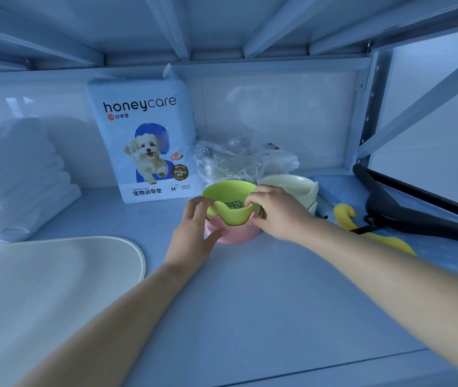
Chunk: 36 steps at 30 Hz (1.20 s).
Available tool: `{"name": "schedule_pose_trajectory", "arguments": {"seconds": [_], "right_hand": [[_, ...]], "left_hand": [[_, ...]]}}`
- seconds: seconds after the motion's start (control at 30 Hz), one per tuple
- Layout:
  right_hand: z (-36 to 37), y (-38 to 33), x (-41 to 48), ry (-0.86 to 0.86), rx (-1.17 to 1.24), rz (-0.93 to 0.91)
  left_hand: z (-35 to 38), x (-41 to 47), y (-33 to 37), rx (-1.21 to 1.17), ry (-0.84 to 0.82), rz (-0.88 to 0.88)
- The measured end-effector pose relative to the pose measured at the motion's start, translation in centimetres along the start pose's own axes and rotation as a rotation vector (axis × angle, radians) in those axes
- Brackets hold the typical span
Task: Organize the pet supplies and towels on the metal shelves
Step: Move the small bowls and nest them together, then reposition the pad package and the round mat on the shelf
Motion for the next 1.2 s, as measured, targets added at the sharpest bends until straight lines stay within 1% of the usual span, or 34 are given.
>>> {"name": "schedule_pose_trajectory", "arguments": {"seconds": [0.13, 0.23, 0.37, 0.5, 0.67, 0.8, 0.93, 1.03, 1.2], "right_hand": [[-0.1, -0.3, -0.2, 0.007, -0.005, 0.016], [-0.9, -1.1, -0.4, 0.057, 0.011, 0.004], [-2.2, -3.8, 0.0, 0.144, -0.015, -0.081], [-2.0, -6.9, 1.1, 0.187, 0.012, -0.17], [1.0, -11.2, 2.6, 0.104, 0.125, -0.253], [3.5, -15.2, 3.9, 0.017, 0.143, -0.31], [5.9, -18.9, 5.8, -0.032, 0.192, -0.321], [7.3, -21.8, 7.1, -0.055, 0.216, -0.332], [9.8, -27.6, 9.5, -0.092, 0.259, -0.376]], "left_hand": [[-0.1, 0.0, 0.1, 0.043, -0.022, 0.001], [-0.4, 0.0, 0.3, 0.13, -0.051, 0.017], [-2.0, -0.7, -0.2, 0.276, -0.065, -0.01], [-4.5, -2.0, -2.0, 0.343, -0.082, -0.06], [-8.1, -4.2, -6.6, 0.437, -0.139, -0.193], [-11.2, -6.3, -10.7, 0.534, -0.152, -0.281], [-14.4, -8.5, -14.4, 0.563, -0.198, -0.372], [-17.4, -10.1, -17.1, 0.575, -0.197, -0.434], [-22.6, -12.7, -20.7, 0.547, -0.182, -0.456]]}}
Point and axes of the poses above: each hand's wrist, its own x-axis towards the middle knuckle, its own z-axis out of the palm, y = z × x, the point moved 10 cm from there along x, towards the middle knuckle, and after that the axes turned 15 degrees about -z, right-handed, at the moved point
